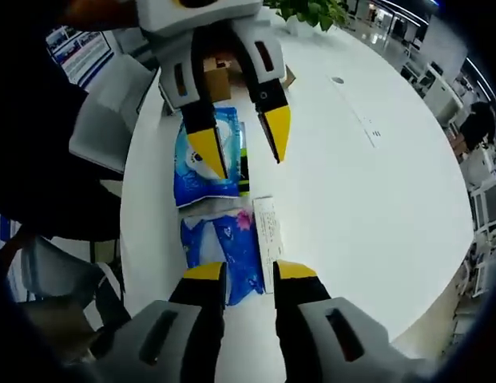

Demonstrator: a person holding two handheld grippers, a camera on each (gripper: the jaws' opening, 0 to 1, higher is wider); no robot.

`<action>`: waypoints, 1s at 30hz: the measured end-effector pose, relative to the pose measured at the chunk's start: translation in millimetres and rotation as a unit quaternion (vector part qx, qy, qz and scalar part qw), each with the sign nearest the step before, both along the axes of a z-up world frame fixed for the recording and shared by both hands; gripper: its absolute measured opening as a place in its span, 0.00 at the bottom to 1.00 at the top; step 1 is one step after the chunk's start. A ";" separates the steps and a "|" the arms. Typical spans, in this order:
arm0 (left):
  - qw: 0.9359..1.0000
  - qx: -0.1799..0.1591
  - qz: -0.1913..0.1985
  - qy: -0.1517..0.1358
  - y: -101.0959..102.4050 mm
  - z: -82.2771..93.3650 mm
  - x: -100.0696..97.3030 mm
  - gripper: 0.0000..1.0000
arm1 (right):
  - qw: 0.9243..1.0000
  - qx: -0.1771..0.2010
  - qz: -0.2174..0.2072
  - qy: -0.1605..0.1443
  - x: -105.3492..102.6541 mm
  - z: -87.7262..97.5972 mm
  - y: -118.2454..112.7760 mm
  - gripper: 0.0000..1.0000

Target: Operate the shoe box by opening the lid, removing the specified soft item, and placing it in the target area until the item is outside and the box remains undamaged.

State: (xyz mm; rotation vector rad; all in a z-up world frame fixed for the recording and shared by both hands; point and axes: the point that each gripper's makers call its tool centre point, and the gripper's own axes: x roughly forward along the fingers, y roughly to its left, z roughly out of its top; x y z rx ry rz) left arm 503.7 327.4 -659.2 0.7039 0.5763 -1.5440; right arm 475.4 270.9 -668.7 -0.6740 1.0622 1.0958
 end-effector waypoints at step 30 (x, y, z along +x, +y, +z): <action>1.000 -0.027 -0.012 -0.006 108.4 40.9 -58.2 0.27 | 0.999 0.023 -0.029 -0.032 -59.6 34.3 105.8 0.24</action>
